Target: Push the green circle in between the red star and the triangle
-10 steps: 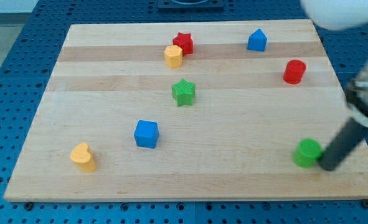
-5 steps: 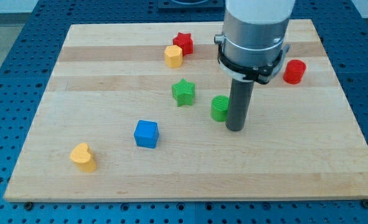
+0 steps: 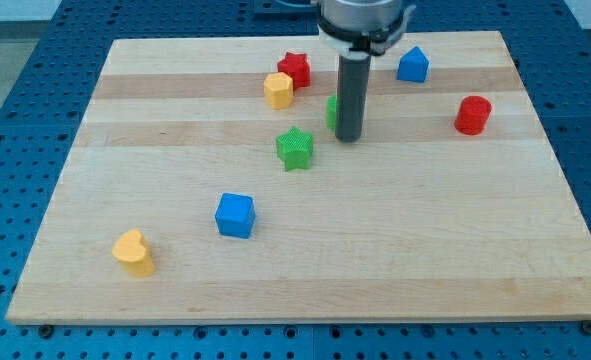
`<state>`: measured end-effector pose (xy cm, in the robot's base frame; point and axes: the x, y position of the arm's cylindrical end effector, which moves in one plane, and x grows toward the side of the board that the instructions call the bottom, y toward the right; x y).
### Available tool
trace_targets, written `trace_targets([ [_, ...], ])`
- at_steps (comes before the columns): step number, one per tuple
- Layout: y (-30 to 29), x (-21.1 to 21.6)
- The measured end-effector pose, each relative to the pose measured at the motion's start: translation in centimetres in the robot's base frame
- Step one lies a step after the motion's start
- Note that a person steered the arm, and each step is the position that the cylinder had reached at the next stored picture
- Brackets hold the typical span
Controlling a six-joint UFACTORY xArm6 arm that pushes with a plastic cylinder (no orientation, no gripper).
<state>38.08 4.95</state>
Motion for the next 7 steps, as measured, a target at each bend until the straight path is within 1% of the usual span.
trace_targets([
  [1, -0.5, -1.4],
  [2, -3.3, -1.8],
  [3, -3.3, -3.5],
  [4, -1.7, -5.2],
  [5, -1.4, -5.1],
  [6, 0.7, -5.2],
  [7, 2.8, -6.3],
])
